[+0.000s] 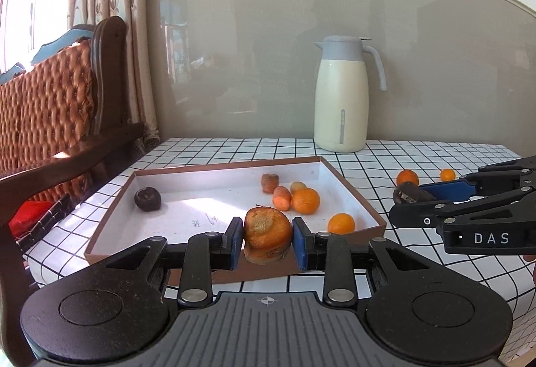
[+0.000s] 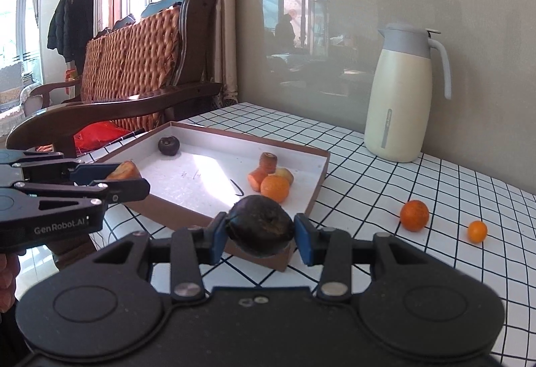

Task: Organize fruits
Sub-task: 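Carry the orange half and persimmon toward the box, then lower the orange half and persimmon into the box and open both tools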

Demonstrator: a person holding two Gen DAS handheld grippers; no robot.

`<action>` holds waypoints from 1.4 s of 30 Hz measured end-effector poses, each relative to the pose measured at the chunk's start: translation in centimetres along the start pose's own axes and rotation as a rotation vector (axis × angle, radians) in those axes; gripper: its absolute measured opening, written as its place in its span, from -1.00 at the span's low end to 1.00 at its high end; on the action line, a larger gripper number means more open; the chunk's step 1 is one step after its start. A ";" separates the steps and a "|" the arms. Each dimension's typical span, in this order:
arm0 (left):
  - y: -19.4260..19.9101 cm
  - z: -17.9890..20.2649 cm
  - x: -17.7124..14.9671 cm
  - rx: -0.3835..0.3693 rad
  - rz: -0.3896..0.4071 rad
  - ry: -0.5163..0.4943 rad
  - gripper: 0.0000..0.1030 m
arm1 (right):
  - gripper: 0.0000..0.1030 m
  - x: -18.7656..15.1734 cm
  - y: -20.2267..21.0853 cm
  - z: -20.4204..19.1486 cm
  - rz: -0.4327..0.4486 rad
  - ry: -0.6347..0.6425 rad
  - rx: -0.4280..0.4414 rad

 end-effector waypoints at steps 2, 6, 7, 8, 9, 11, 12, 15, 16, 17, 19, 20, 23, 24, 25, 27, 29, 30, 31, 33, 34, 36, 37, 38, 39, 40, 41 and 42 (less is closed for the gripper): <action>0.0 -0.8 0.0 0.031 0.005 0.000 -0.39 | -0.34 0.2 -0.2 -0.6 0.012 0.004 0.008; -0.2 -2.8 0.3 0.081 0.018 0.009 -0.39 | -0.34 0.9 -0.7 -1.5 0.051 0.009 0.011; -0.3 -3.2 0.3 0.092 0.025 0.011 -0.39 | -0.34 1.1 -0.9 -1.8 0.059 0.009 0.013; -0.3 -3.6 0.4 0.102 0.028 0.011 -0.39 | -0.34 1.2 -1.1 -1.9 0.062 0.010 0.015; -0.4 -4.0 0.4 0.115 0.033 0.008 -0.39 | -0.34 1.3 -1.3 -2.1 0.063 0.012 0.017; -0.7 -4.9 0.6 0.135 0.039 0.017 -0.39 | -0.34 1.6 -1.9 -2.4 0.067 0.018 0.015; -0.9 -5.3 0.7 0.140 0.040 0.026 -0.39 | -0.34 1.8 -2.2 -2.5 0.070 0.022 0.015; -1.3 -6.3 1.0 0.159 0.047 0.042 -0.39 | -0.34 2.5 -2.9 -2.8 0.090 0.032 0.001; -1.4 -6.6 1.0 0.165 0.050 0.050 -0.39 | -0.34 2.8 -3.1 -2.8 0.096 0.026 0.000; -1.7 -7.0 1.1 0.168 0.051 0.055 -0.39 | -0.34 3.0 -3.4 -2.8 0.102 0.021 -0.003; -2.1 -7.5 1.4 0.177 0.055 0.062 -0.39 | -0.34 3.4 -4.0 -2.9 0.114 0.018 -0.010; -2.4 -7.7 1.5 0.181 0.056 0.064 -0.39 | -0.34 3.5 -4.4 -2.9 0.113 0.011 -0.014; -3.4 -8.6 1.9 0.195 0.060 0.077 -0.39 | -0.34 3.9 -5.4 -2.8 0.116 0.002 -0.026; -3.8 -8.9 2.1 0.201 0.061 0.081 -0.39 | -0.34 4.0 -5.6 -2.6 0.116 -0.002 -0.030; -4.1 -9.1 2.2 0.206 0.061 0.082 -0.39 | -0.34 4.1 -5.9 -2.4 0.118 -0.008 -0.033; -4.8 -9.6 2.3 0.213 0.058 0.089 -0.39 | -0.34 4.4 -6.4 -2.0 0.121 -0.013 -0.048; -5.6 -10.1 2.4 0.222 0.052 0.096 -0.39 | -0.34 4.5 -6.9 -1.6 0.122 -0.023 -0.058; -5.9 -10.4 2.4 0.224 0.052 0.104 -0.39 | -0.34 4.6 -7.3 -1.4 0.122 -0.020 -0.066; -6.2 -10.5 2.4 0.223 0.050 0.109 -0.39 | -0.34 4.7 -7.7 -1.2 0.122 -0.017 -0.073; -6.7 -10.6 2.4 0.228 0.048 0.110 -0.39 | -0.34 4.9 -8.5 -0.7 0.120 -0.020 -0.083; -7.0 -10.7 2.4 0.226 0.045 0.112 -0.39 | -0.34 5.0 -8.8 -0.5 0.120 -0.023 -0.089; -7.6 -10.7 2.3 0.226 0.039 0.110 -0.39 | -0.34 4.9 -9.4 0.0 0.115 -0.029 -0.096; -7.9 -10.7 2.3 0.227 0.036 0.106 -0.39 | -0.34 4.9 -9.7 0.2 0.112 -0.033 -0.098; -8.3 -10.7 2.3 0.226 0.031 0.104 -0.39 | -0.34 4.9 -10.0 0.4 0.108 -0.036 -0.100; -8.7 -10.7 2.3 0.223 0.025 0.106 -0.39 | -0.34 4.9 -10.2 0.4 0.105 -0.036 -0.100; -9.0 -10.8 2.3 0.219 0.020 0.106 -0.39 | -0.34 4.9 -10.5 0.5 0.101 -0.033 -0.099; -9.3 -10.8 2.2 0.217 0.016 0.107 -0.39 | -0.34 4.8 -10.7 0.5 0.098 -0.031 -0.102; -9.7 -10.9 2.2 0.214 0.007 0.108 -0.39 | -0.34 4.8 -11.0 0.6 0.093 -0.033 -0.101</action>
Point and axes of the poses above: each gripper's, at about its wrist camera, not at the fingertips, and y roughly against the way its jaws point, z to its right, x to its top, the point moved 1 cm from there along -y, roughly the way its jaws point, and after that the axes turned 7 degrees about z, right-handed, at the moved point
